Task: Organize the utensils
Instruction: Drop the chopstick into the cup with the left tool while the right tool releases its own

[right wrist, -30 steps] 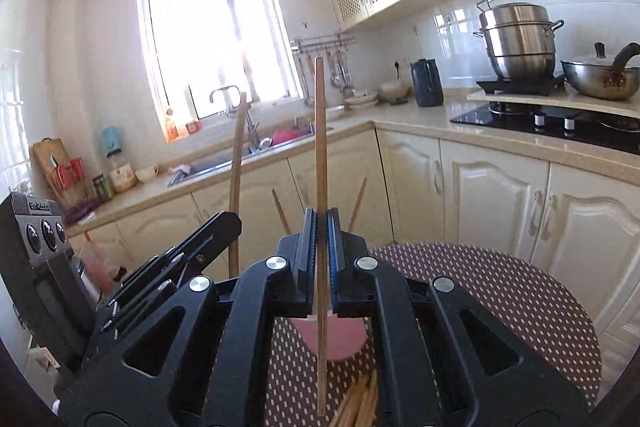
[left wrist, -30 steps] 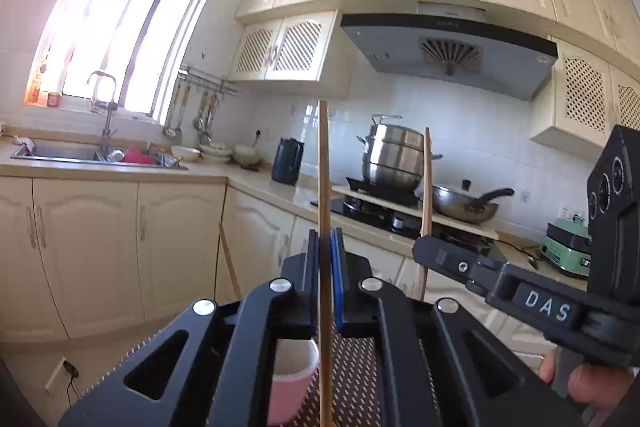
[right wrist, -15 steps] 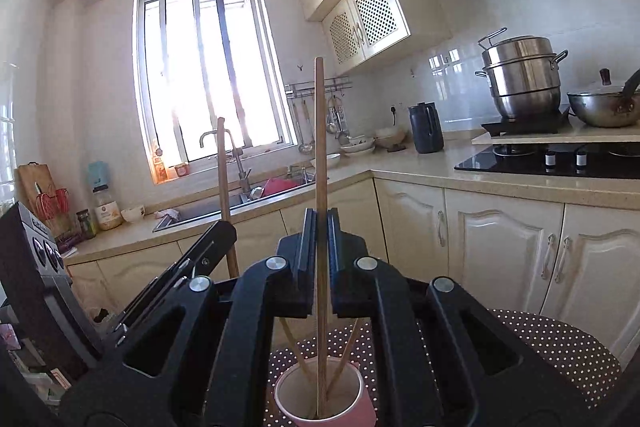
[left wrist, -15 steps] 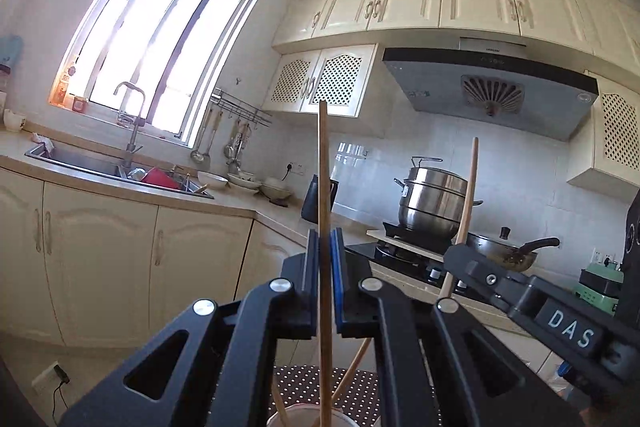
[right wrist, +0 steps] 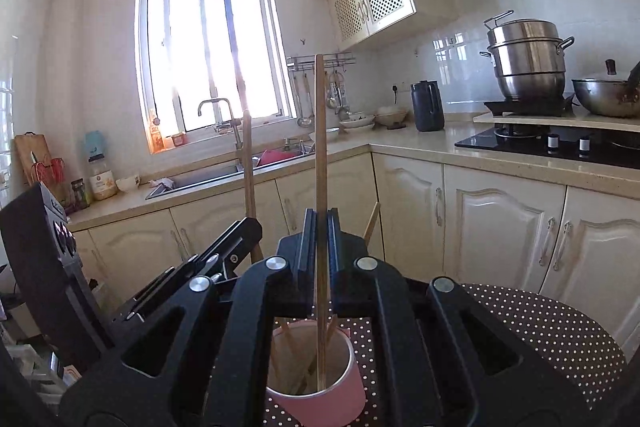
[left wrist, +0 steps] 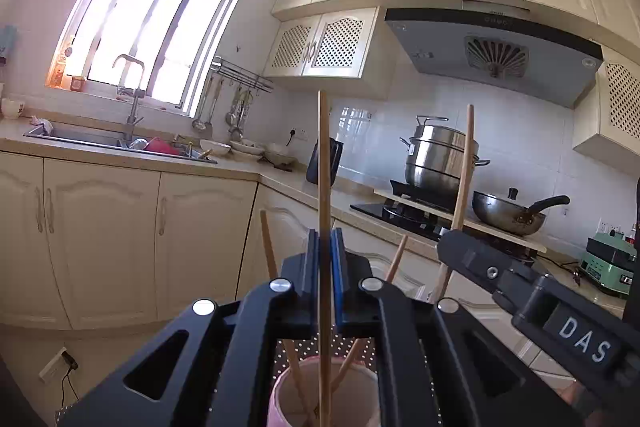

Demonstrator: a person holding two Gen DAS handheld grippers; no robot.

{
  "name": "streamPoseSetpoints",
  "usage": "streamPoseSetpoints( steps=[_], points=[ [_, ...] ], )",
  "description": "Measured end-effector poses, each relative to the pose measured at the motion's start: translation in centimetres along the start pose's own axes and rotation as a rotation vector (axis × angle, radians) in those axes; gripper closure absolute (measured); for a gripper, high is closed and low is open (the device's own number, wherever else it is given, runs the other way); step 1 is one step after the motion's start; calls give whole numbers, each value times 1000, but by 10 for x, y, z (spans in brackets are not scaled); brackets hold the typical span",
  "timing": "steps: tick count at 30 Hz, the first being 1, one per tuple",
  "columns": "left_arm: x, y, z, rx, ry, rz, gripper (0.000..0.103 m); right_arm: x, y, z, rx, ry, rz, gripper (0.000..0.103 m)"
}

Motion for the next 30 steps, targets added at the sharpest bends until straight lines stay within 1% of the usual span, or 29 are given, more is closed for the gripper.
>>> streamPoseSetpoints(
  steps=[9,10,11,12,13,15,16,17,18,19,21,26,29,30],
  points=[
    [16,-10,0,-11,-18,59,96,8,-21,-4,-24,-19,66,96],
    [18,-10,1,-13,-18,64,94,9,-22,-4,-25,-19,71,96],
    [20,-10,0,-18,-20,72,90,10,-24,-3,-24,-18,83,96],
    [22,-11,-1,-22,-20,78,76,11,-25,-2,-24,-24,95,96],
    [26,-10,-1,-21,-11,66,73,12,-26,-2,-25,-39,98,95],
    [36,-8,1,-19,-1,52,70,19,-26,-4,-34,-53,100,82],
    [38,-8,1,-17,-2,57,69,22,-25,-5,-38,-59,97,79],
    [41,-8,2,-16,-1,66,69,27,-24,-7,-42,-67,92,70],
    [45,-7,3,-14,2,70,69,31,-24,-8,-47,-75,87,60],
    [48,-6,4,-13,2,72,65,35,-23,-9,-52,-82,83,56],
    [56,-4,4,-13,5,75,60,44,-22,-11,-57,-86,85,56],
    [72,-4,-5,-47,9,107,57,63,-24,-11,-67,-105,97,56],
    [80,-8,-12,-75,9,139,50,75,-26,-12,-68,-111,111,56],
    [82,-10,-15,-87,10,154,46,80,-28,-12,-66,-114,123,56]
  ],
)
Point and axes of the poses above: each gripper's, at about its wrist camera, not at the fingertips, and x roughly against the way its jaws point, z to its left, y to its top, the point moved 5 cm from there along -x, roughly the way its jaws point, and after that the axes turned 4 degrees about y, right-handed, at the moved point
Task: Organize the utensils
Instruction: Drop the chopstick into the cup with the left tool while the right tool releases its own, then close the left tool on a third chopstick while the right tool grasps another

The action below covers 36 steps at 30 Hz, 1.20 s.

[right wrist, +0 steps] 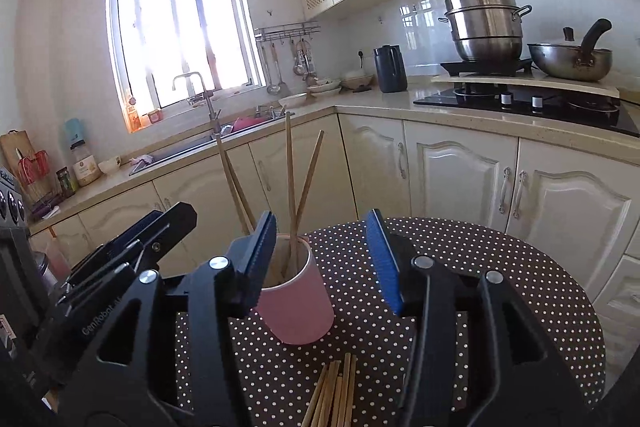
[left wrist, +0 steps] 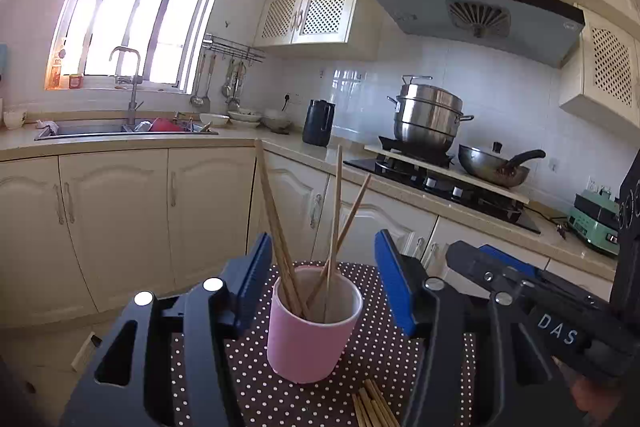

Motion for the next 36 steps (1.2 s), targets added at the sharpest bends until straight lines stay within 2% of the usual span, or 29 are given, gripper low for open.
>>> streamPoseSetpoints(
  steps=[6,14,19,23,26,36],
  points=[
    [1,-25,-17,-80,-13,153,45,13,-20,-10,-2,-17,91,56],
    [-12,-79,-32,-171,-61,468,45,16,-63,-38,-21,-66,264,56],
    [-22,-115,-32,-209,-35,640,45,13,-91,-46,-6,-67,395,56],
    [-24,-142,-33,-220,-32,748,45,12,-114,-49,6,-63,482,56],
    [-26,-154,-33,-218,-28,796,45,11,-127,-51,14,-57,534,56],
    [-31,-175,-35,-251,20,848,45,8,-147,-52,7,-40,613,56]
  ],
)
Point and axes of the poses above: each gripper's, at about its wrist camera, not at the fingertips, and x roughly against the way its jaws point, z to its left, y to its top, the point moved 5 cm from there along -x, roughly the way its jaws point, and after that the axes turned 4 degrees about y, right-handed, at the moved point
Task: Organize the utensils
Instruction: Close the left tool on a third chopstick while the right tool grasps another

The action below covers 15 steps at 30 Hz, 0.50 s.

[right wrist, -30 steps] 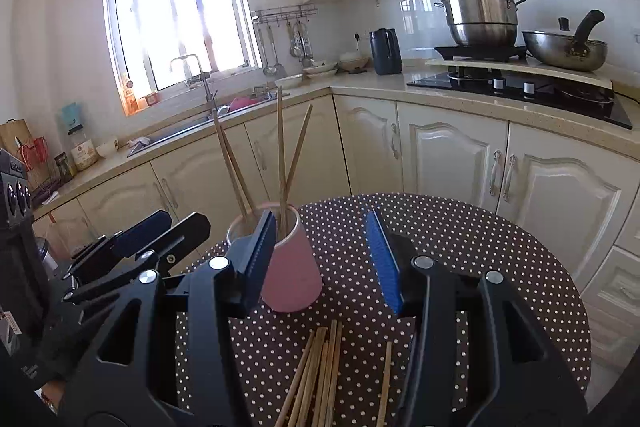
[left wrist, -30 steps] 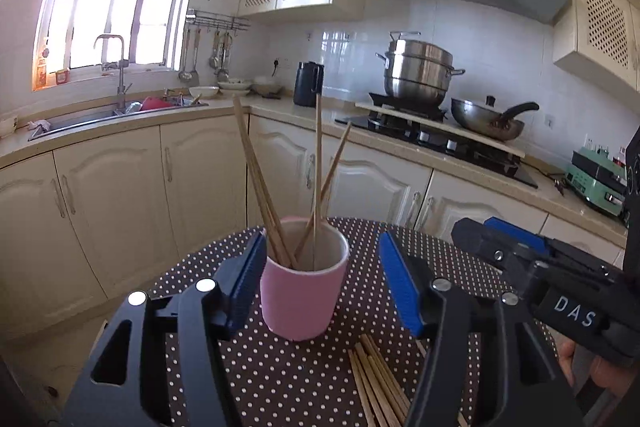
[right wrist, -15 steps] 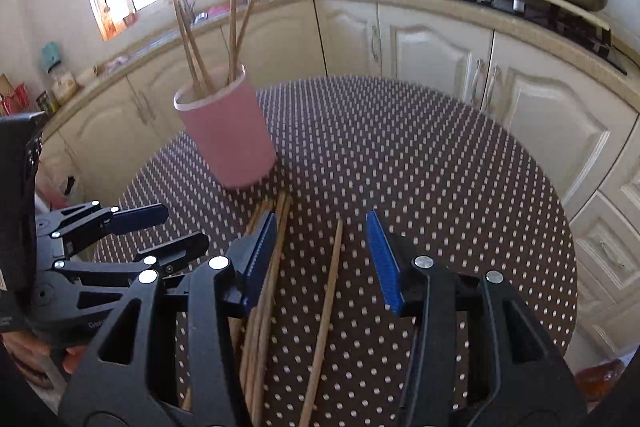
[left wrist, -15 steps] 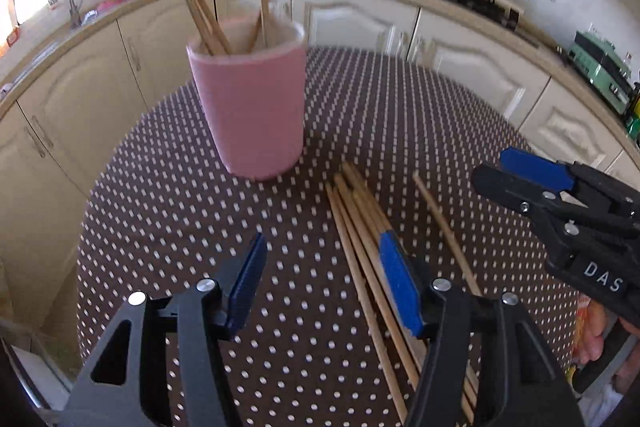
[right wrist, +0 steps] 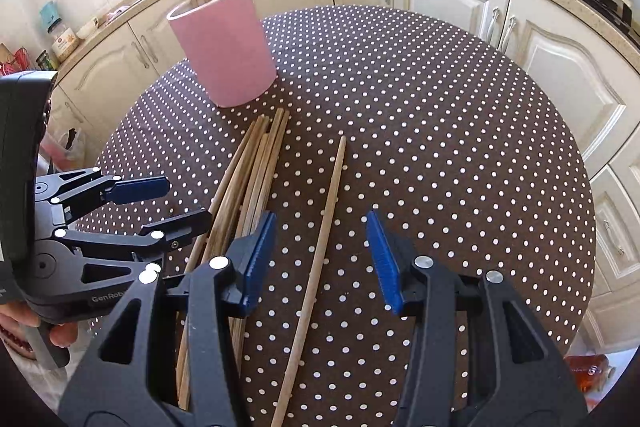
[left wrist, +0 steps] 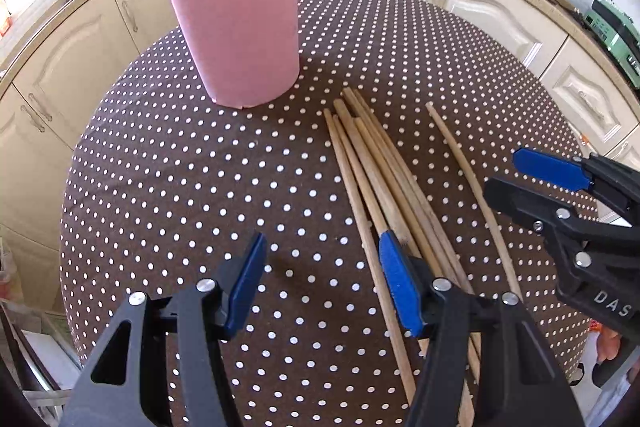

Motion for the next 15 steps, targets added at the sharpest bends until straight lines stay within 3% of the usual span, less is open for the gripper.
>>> streamPoseSetpoints(
  steps=[7,10,15],
  points=[
    [-3,0,-8,-28,26,10,45,-10,-1,0,-3,11,61,57],
    [-4,3,-13,-42,50,12,45,-15,0,-2,1,5,101,67],
    [-8,8,-16,-20,39,15,45,-24,1,1,15,-1,189,70]
  ],
)
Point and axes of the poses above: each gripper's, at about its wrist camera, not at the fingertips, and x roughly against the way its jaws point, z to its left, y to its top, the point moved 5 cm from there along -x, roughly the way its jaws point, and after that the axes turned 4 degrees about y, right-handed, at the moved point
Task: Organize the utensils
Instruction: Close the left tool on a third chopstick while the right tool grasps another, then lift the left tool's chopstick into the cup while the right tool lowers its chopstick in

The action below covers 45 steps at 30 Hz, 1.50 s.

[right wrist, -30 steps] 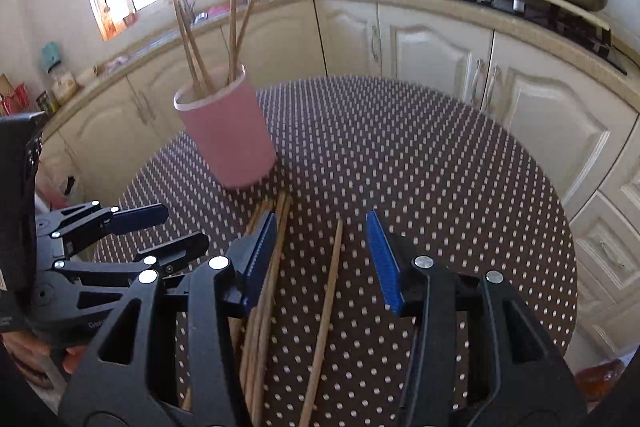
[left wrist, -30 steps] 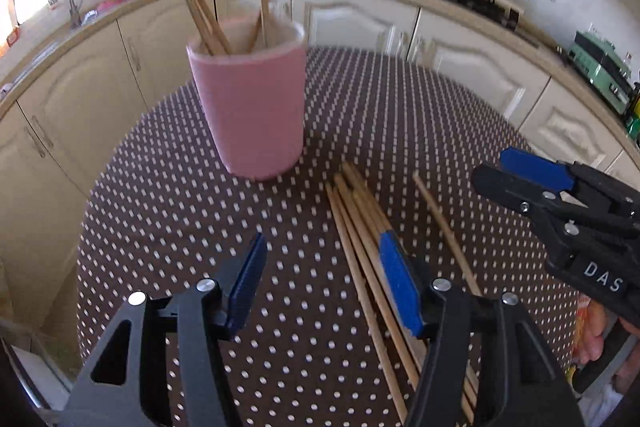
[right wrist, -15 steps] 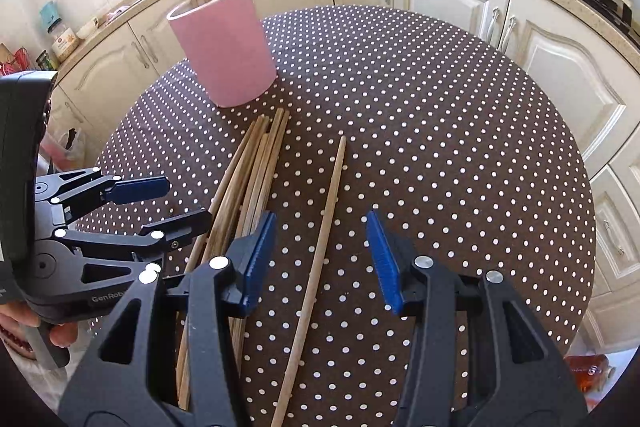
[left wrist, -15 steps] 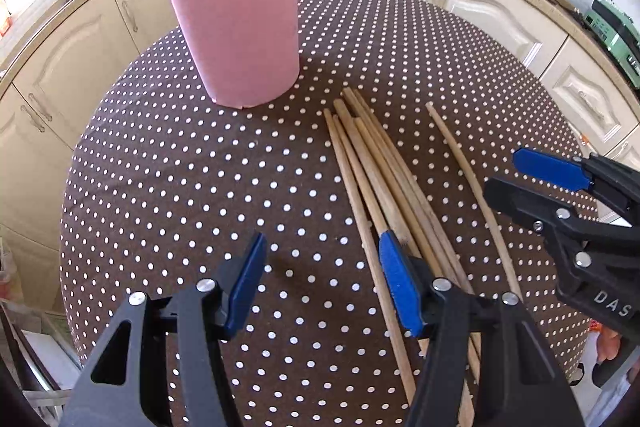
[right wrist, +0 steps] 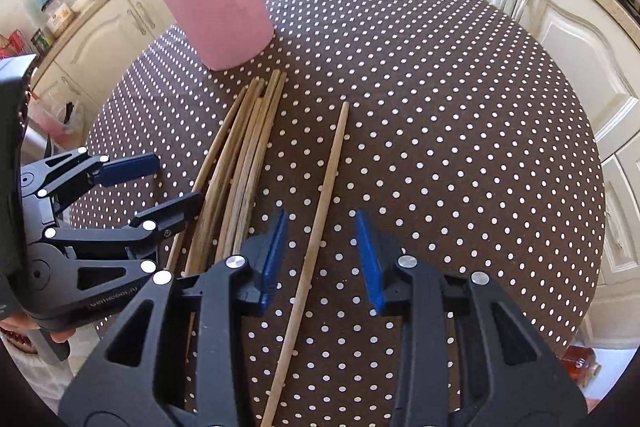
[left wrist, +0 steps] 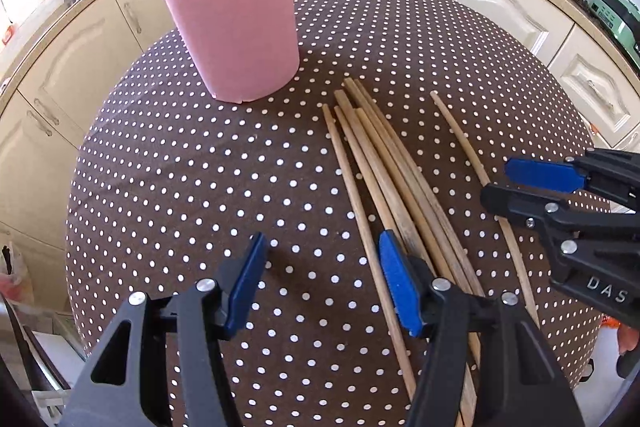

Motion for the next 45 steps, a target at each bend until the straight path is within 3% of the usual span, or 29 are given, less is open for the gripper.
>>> streamPoseSetpoints(
  steps=[6,12,15,19,26,37,45],
  points=[
    [0,1,3,1,-1,6,46,-9,9,5,35,-26,94,84],
    [4,3,7,0,-4,15,69,-17,20,13,60,-38,166,93],
    [4,3,12,13,-6,12,89,-21,26,14,56,-26,179,95],
    [5,2,19,38,-20,4,96,-20,34,2,26,13,176,96],
    [7,-6,26,96,-73,-41,98,-8,40,-22,-6,69,134,97],
    [43,-10,32,115,-117,-161,98,22,23,-13,11,144,43,97],
    [77,-3,34,135,-170,-274,98,67,28,-11,23,247,-91,97]
  ],
)
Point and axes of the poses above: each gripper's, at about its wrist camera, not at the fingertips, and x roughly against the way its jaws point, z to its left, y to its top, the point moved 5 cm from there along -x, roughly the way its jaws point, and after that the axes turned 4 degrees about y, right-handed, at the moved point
